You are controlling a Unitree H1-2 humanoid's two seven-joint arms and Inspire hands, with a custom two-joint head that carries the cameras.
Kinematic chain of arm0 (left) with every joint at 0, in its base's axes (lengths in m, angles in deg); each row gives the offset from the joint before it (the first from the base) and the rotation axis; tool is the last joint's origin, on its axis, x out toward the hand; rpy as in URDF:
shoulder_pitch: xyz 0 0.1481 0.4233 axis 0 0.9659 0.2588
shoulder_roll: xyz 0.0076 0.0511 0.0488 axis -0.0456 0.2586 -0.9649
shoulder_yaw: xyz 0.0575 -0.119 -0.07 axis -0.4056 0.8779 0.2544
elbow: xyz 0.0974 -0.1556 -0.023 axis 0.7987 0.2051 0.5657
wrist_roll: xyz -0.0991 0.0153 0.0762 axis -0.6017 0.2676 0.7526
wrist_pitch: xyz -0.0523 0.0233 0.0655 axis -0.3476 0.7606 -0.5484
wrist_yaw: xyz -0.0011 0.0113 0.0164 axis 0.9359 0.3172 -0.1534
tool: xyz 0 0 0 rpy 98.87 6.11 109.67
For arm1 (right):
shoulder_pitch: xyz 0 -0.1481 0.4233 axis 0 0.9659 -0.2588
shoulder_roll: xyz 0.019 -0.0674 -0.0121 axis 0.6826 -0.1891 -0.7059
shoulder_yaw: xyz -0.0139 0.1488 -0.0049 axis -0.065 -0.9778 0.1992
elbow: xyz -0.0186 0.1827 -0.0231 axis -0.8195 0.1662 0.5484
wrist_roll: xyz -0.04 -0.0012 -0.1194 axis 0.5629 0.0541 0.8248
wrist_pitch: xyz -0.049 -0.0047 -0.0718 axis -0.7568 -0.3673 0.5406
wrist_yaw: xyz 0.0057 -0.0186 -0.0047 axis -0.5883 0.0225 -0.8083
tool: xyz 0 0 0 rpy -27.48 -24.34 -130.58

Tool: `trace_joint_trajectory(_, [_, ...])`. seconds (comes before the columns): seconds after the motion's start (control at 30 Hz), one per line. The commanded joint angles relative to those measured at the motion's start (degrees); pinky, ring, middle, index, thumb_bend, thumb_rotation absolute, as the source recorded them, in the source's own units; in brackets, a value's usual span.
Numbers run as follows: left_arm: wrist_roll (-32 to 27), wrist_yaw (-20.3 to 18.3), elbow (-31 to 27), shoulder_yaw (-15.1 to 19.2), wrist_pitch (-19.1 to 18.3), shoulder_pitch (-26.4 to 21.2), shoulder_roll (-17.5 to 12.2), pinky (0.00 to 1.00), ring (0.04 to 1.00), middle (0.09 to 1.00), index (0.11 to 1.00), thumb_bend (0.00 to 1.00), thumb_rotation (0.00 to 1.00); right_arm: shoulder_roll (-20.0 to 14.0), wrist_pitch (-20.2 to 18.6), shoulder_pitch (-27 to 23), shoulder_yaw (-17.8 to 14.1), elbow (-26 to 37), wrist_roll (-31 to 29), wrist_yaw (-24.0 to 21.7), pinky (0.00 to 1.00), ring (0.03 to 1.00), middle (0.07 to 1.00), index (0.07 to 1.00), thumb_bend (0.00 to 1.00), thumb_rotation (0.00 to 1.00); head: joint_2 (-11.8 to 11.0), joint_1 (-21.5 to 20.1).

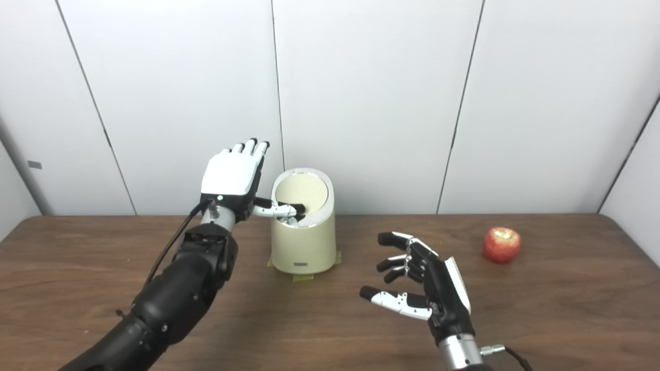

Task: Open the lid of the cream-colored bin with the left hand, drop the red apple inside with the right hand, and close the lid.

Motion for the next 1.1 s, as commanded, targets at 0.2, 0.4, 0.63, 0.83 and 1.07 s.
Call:
trace_joint_trajectory(0.2, [-15.4, 2.1, -0.2, 8.5, 6.5, 3.5, 2.0, 0.96, 0.984, 0.996, 0.991, 0.73, 0.37, -0.3, 1.8, -1.9, 0.1, 1.7, -0.2, 0.2, 0.43, 0.55, 0.733, 0.685, 0.61, 0.15, -0.1, 0.1])
trace_joint_trajectory(0.4, [-32.0, 5.1, -4.2, 19.6, 14.9, 5.4, 5.6, 0.69, 0.909, 0.979, 1.0, 0.65, 0.48, -0.4, 1.9, -2.0, 0.2, 1.4, -0.2, 0.0, 0.43, 0.546, 0.721, 0.68, 0.61, 0.15, -0.2, 0.1])
trace_joint_trajectory(0.63, [-39.4, 6.5, -9.1, 24.2, 20.5, 8.8, 6.1, 0.72, 0.85, 0.923, 0.975, 0.59, 0.49, -0.4, 1.9, -1.8, 0.2, 1.4, -0.6, -0.1, 0.44, 0.548, 0.705, 0.678, 0.61, 0.15, -0.1, 0.2])
trace_joint_trajectory(0.83, [-42.2, 6.3, -13.7, 25.8, 21.0, 13.8, 5.7, 0.72, 0.819, 0.903, 0.937, 0.57, 0.52, -0.6, 2.2, -1.9, 0.2, 1.1, -0.7, -0.2, 0.43, 0.545, 0.712, 0.675, 0.61, 0.16, 0.0, 0.2])
trace_joint_trajectory(1.07, [-49.2, 4.7, -17.9, 28.5, 24.3, 20.3, 5.6, 0.74, 0.807, 0.844, 0.871, 0.54, 0.47, -0.9, 2.7, -2.1, 0.2, 0.6, -1.0, -0.1, 0.42, 0.545, 0.721, 0.678, 0.61, 0.17, -0.2, 0.4])
